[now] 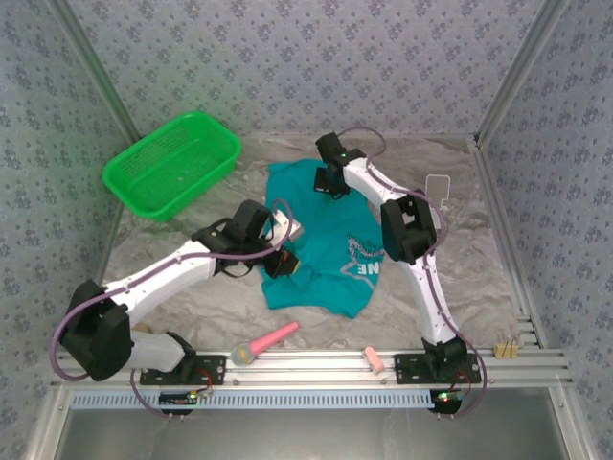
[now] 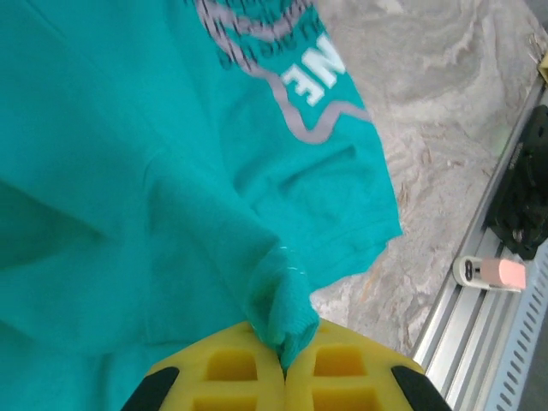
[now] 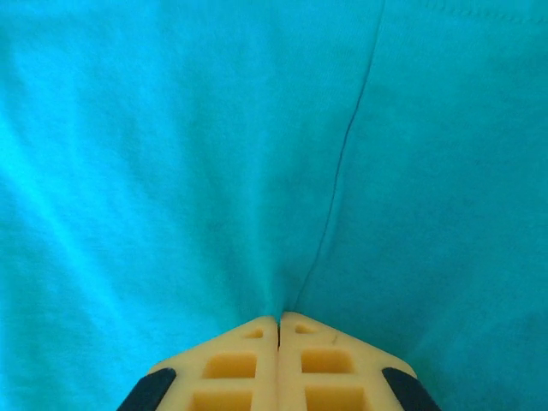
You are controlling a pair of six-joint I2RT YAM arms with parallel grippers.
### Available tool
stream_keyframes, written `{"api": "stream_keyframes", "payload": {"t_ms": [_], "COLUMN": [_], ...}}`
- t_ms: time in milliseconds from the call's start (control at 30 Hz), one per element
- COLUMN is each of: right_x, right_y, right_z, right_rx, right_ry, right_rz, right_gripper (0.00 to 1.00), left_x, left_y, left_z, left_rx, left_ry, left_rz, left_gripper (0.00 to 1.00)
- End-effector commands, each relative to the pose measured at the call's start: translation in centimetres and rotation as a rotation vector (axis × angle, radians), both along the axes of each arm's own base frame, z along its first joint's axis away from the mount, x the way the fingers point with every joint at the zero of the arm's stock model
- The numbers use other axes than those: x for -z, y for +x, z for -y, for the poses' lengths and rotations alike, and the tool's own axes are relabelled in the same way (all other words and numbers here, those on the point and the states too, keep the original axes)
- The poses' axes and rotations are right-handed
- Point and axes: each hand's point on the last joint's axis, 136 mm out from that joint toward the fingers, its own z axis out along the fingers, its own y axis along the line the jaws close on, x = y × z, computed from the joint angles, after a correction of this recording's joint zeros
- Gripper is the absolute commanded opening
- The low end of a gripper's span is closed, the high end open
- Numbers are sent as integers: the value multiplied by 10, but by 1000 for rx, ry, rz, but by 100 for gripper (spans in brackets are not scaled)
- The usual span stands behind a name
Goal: Fold the inside-out t-shirt
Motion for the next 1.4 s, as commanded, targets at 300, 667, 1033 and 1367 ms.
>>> {"api": "stream_keyframes", "payload": {"t_ms": [300, 667, 1033, 1367], "right_x": [-212, -337, -410, -396], "right_y": [27, -46, -175, -133], "right_z": [119, 143, 197, 183], "right_rx": [457, 348, 426, 376], "right_ry": [57, 86, 18, 162], "right_rz": [350, 584, 932, 907], "right_gripper": [0, 4, 0, 0], "left_x": [-170, -281, -312, -300], "left_y": [92, 129, 56, 109], "left_z": [-117, -117, -94, -68], "left_rx": [-252, -191, -7, 29], "left_ry": [185, 190, -68, -86], "left_rz": [422, 772, 935, 920], "left_gripper": [0, 0, 0, 0]}}
